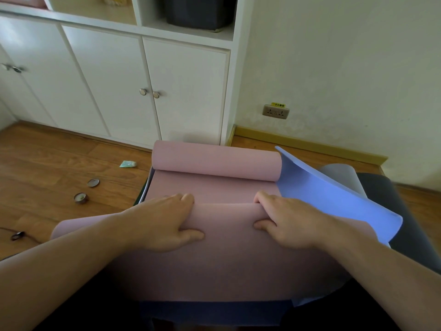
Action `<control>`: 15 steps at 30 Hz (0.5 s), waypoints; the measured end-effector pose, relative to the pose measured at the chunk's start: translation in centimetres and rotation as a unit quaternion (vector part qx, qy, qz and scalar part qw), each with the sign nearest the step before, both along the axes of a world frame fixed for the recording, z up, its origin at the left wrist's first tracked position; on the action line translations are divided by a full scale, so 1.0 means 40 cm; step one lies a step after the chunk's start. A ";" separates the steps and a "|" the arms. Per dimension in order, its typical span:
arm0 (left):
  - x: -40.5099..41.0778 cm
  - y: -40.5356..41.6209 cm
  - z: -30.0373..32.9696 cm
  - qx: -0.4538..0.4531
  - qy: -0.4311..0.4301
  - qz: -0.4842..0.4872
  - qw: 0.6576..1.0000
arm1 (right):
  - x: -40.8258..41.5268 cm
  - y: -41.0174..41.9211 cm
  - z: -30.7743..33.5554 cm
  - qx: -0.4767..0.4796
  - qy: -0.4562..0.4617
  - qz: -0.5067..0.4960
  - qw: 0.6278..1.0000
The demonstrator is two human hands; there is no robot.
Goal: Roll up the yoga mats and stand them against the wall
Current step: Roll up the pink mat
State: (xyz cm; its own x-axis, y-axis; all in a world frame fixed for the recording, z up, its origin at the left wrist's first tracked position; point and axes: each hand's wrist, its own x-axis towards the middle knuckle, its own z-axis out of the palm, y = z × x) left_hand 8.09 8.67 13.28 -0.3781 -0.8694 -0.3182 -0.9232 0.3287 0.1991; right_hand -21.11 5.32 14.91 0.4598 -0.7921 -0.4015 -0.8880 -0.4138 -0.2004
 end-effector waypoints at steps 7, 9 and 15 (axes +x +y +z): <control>-0.006 -0.006 -0.002 -0.010 -0.004 -0.003 1.000 | -0.013 -0.009 0.004 0.010 -0.036 0.002 0.999; -0.007 -0.006 -0.004 -0.020 -0.009 -0.004 1.000 | -0.008 -0.006 0.006 -0.011 -0.032 0.001 0.999; -0.016 -0.009 -0.002 -0.053 0.005 0.028 0.998 | 0.007 0.001 -0.003 -0.082 -0.035 -0.003 0.996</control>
State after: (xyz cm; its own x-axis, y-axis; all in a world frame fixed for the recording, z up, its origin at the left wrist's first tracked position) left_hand 7.45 8.31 13.20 -0.3315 -0.9176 -0.2196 -0.9386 0.2971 0.1756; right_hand -20.83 5.35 14.79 0.4770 -0.8473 -0.2335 -0.8768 -0.4404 -0.1931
